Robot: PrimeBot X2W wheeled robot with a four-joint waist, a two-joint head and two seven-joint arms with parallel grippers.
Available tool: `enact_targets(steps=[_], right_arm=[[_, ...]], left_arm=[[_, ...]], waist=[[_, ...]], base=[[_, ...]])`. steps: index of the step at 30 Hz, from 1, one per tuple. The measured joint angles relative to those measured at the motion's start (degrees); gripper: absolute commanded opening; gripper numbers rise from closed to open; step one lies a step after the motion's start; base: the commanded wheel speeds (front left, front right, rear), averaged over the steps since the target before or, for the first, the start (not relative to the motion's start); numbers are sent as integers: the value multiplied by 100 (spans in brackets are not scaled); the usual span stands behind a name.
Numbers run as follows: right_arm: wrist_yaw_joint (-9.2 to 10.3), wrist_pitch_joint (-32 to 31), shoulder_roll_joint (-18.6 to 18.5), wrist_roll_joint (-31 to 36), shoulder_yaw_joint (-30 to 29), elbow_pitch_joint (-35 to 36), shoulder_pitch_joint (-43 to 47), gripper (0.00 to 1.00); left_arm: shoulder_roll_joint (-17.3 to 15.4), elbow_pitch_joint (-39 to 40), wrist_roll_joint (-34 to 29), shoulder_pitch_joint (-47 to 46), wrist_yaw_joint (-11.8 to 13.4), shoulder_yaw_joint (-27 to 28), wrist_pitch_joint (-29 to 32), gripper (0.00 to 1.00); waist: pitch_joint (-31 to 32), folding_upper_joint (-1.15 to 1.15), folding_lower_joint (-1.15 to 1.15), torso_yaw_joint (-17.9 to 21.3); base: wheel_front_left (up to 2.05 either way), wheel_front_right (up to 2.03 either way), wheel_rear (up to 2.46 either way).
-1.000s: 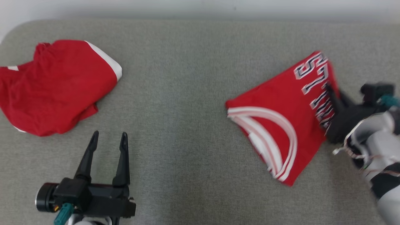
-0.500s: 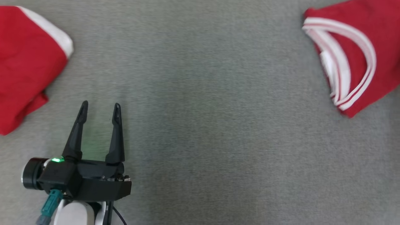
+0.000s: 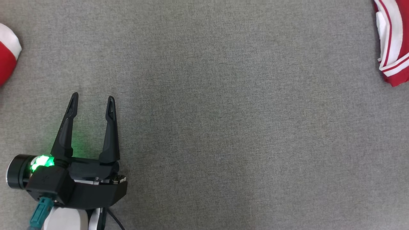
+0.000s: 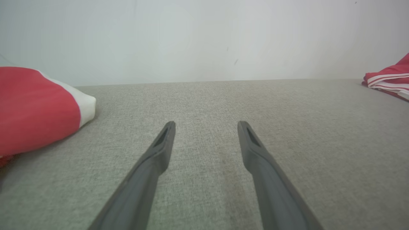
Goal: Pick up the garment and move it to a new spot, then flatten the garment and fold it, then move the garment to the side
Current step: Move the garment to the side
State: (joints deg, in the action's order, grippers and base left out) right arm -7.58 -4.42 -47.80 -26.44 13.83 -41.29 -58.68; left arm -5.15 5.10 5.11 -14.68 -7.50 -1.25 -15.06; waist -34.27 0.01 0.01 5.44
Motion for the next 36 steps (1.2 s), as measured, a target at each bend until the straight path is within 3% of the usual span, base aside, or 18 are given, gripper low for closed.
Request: enact_targets(steps=[4, 5, 6, 7, 13, 20, 28, 36], right_arm=[[0, -10, -33, 194, 46, -102, -81, 0], [0, -3, -20, 216, 26, -153, -130, 29], [0, 21, -14, 271, 18, -194, -157, 46], [0, 21, -5, 346, 22, -245, -179, 100], [1, 472, 152, 724, -55, -411, -321, 100], [1, 1194, 604, 694, -68, -255, -46, 100], [1, 1764, 1433, 639, -119, 316, 699, 100], [1, 1913, 2331, 761, -682, 1178, 2057, 100]], left_arm=[[-8, 60, -12, 1, 0, 1, 0, 100], [-8, 64, -16, 1, 0, 2, 0, 100], [-7, 64, -18, 1, 0, 1, 0, 100], [-7, 62, -20, 1, 0, 2, 1, 100], [16, -34, -33, 14, 0, 36, 1, 100], [85, -244, 44, 235, 96, 204, 0, 100], [114, -502, 155, 740, 119, 531, 0, 100], [148, -792, 188, 1023, 101, 575, 1, 100]], waist=[[-86, 0, 0, 12], [-101, 0, 0, 11], [-111, 0, 0, 8], [-115, 0, 0, 3], [-12, 0, 0, -19], [390, -1, -1, -35], [1131, -2, -2, -53], [1926, -2, -3, -138]], base=[[0, 0, 0], [0, 0, 0], [0, 0, 0], [0, 0, 0], [0, 0, 0], [0, 0, 0], [0, 0, 0], [0, 0, 0]])
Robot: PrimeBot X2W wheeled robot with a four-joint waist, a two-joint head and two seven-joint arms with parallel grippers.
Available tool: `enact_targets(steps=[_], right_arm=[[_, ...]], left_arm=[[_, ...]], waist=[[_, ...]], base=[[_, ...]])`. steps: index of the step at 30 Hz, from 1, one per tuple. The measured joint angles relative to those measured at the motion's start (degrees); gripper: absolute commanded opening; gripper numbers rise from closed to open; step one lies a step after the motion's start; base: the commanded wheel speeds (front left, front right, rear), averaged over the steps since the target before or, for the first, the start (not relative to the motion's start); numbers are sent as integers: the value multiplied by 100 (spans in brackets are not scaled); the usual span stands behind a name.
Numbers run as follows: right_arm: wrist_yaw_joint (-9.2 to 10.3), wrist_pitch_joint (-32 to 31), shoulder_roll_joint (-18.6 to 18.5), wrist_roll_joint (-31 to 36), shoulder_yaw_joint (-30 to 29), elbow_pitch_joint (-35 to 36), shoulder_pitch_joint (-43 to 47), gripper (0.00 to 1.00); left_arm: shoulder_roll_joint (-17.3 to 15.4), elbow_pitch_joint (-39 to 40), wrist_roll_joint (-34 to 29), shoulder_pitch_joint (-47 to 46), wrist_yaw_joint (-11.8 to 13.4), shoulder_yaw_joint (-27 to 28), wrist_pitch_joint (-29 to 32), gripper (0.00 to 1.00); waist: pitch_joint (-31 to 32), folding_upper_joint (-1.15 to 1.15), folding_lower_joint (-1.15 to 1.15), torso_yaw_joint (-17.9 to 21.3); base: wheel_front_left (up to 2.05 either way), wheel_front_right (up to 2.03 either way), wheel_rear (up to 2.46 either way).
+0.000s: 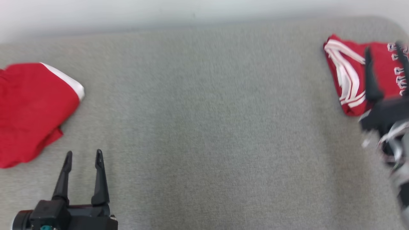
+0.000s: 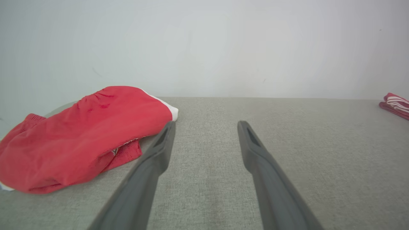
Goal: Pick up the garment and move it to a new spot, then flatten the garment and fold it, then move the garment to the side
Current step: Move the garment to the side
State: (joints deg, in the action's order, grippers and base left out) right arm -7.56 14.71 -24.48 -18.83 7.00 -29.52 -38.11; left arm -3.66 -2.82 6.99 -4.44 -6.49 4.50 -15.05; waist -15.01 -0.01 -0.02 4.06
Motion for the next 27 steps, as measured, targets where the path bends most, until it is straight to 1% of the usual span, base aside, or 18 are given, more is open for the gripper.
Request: enact_targets(steps=[1, 2, 10, 17, 22, 27], right_arm=[[0, 3, 104, 42, -90, 133, 203, 100], [0, 3, 319, 115, -229, 398, 622, 100], [0, -58, 1042, 289, -528, 1368, 2140, 100], [0, -155, 1682, 255, -751, 2008, 3322, 100], [0, -202, 1856, 324, -804, 2393, 3855, 100], [0, -218, 1957, 493, -837, 2549, 4144, 100]], left_arm=[[3, -30, 0, 9, -4, -18, -1, 100], [9, -78, 0, 55, -8, -36, -1, 100], [8, -287, -1, 245, -41, -37, 0, 100], [12, -402, 1, 439, -55, -3, 0, 100], [20, -458, 5, 486, -57, 10, -1, 100], [26, -545, 9, 554, -58, 3, -1, 100]], waist=[[86, 0, 0, -19], [254, 0, 0, -66], [790, 0, 0, -253], [1167, 0, 0, -301], [1324, 0, 1, -288], [1409, 0, 1, -292]], base=[[0, 0, 0], [0, 0, 0], [0, 0, 0], [0, 0, 0], [0, 0, 0], [0, 0, 0]])
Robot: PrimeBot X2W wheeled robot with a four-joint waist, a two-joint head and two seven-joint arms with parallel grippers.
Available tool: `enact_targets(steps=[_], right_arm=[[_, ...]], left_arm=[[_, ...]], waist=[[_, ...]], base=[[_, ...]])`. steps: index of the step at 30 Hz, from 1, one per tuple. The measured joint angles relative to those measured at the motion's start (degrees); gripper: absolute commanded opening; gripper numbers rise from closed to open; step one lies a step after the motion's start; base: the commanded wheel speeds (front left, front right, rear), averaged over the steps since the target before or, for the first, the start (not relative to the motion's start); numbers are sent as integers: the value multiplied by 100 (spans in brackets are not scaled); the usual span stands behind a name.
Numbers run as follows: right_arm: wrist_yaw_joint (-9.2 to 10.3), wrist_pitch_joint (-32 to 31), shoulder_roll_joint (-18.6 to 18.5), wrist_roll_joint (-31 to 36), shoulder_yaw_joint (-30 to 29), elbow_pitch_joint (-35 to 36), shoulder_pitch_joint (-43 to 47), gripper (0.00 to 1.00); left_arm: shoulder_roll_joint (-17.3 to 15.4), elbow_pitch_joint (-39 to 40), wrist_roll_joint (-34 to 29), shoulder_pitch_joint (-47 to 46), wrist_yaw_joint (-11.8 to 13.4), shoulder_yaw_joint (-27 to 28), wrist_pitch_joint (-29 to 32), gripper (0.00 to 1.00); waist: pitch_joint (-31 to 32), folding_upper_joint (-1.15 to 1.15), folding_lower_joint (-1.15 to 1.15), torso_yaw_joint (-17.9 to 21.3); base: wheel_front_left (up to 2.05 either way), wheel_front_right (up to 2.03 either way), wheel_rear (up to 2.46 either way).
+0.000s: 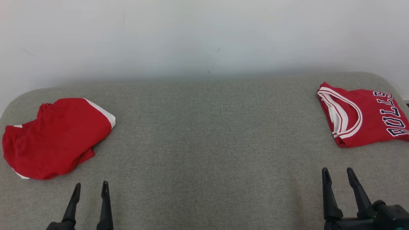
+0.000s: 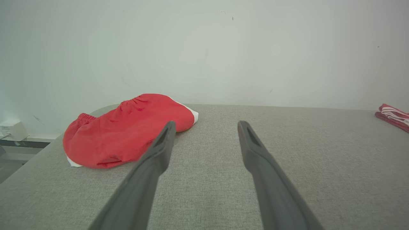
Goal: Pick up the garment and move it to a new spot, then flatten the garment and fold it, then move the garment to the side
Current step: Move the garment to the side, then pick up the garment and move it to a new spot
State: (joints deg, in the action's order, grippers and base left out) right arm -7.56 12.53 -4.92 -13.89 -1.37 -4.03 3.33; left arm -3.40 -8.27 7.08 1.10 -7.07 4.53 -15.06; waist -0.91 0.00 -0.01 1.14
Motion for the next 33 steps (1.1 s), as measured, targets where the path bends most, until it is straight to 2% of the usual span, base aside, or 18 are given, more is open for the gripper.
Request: enact_targets(steps=[16, 33], right_arm=[[0, 9, 154, 115, 310, -90, 144, 100], [0, 62, 183, 96, 355, -244, 136, 100]], left_arm=[[12, -90, -1, 95, -7, -77, 1, 100], [-11, -59, -9, 95, -26, -74, 1, 100]], waist=[[125, 1, 1, -192], [94, 1, 1, -228]], base=[[0, 0, 0], [0, 0, 0]])
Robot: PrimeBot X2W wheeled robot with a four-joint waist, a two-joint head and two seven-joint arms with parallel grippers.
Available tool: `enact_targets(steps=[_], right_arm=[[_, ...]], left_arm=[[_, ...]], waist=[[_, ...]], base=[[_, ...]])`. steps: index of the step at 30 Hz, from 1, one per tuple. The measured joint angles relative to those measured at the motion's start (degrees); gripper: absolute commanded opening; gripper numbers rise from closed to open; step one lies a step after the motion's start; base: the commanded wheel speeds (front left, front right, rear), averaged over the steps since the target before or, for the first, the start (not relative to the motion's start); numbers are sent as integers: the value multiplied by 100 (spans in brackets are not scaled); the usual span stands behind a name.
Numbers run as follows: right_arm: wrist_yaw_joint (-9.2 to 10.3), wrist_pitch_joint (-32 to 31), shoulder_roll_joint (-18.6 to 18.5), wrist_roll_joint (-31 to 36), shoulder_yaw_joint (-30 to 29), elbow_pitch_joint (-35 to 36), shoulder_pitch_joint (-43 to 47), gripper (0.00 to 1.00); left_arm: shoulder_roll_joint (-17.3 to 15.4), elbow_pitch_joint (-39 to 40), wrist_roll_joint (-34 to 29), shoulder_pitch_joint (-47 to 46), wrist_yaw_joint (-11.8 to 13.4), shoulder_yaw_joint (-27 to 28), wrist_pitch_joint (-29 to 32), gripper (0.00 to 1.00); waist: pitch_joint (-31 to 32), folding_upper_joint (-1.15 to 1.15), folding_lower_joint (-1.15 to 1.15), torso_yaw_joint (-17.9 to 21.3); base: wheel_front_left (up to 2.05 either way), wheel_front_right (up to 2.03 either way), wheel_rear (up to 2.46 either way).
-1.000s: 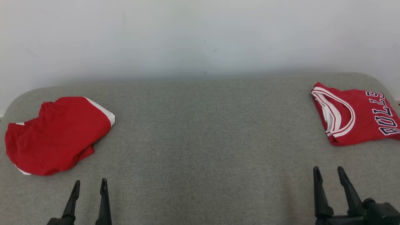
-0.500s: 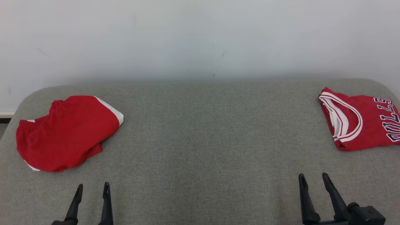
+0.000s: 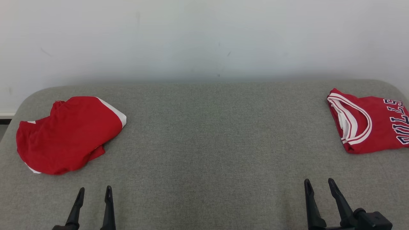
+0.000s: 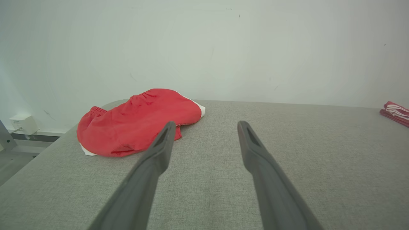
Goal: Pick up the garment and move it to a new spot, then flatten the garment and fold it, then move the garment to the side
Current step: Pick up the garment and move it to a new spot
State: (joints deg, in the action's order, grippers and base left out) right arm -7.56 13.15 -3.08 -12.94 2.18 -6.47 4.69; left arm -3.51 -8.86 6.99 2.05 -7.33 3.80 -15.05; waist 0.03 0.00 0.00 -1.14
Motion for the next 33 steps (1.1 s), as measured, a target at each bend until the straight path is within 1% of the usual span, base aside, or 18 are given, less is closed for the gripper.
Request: enact_targets(steps=[8, 15, 24, 31, 32, 33], right_arm=[[0, 8, 8, -7, -29, -7, 6, 100], [1, 48, 10, -34, -26, -18, 5, 100], [1, 68, 13, -56, 19, -57, -16, 100], [0, 96, 16, -59, 79, -87, -33, 100], [1, 97, 15, -57, 77, -96, -37, 100], [0, 98, 15, -53, 74, -96, -43, 100]], left_arm=[[-16, -7, -13, -13, -5, 11, 0, 100], [-42, -47, -20, -85, -4, 47, 0, 100], [-41, -97, 2, -91, 36, 138, 0, 100], [-35, -87, 24, -85, 102, 264, 0, 100], [-31, -76, 25, -68, 129, 280, -1, 100], [-26, -69, 25, -58, 131, 281, 0, 100]], waist=[[-14, 0, 0, -138], [-68, 0, 0, -506], [-133, 0, 0, -1252], [-159, 0, 0, -1914], [-161, 0, 0, -2094], [-162, 0, 0, -2180]], base=[[0, 0, 0], [0, 0, 0], [0, 0, 0], [0, 0, 0], [0, 0, 0], [0, 0, 0]])
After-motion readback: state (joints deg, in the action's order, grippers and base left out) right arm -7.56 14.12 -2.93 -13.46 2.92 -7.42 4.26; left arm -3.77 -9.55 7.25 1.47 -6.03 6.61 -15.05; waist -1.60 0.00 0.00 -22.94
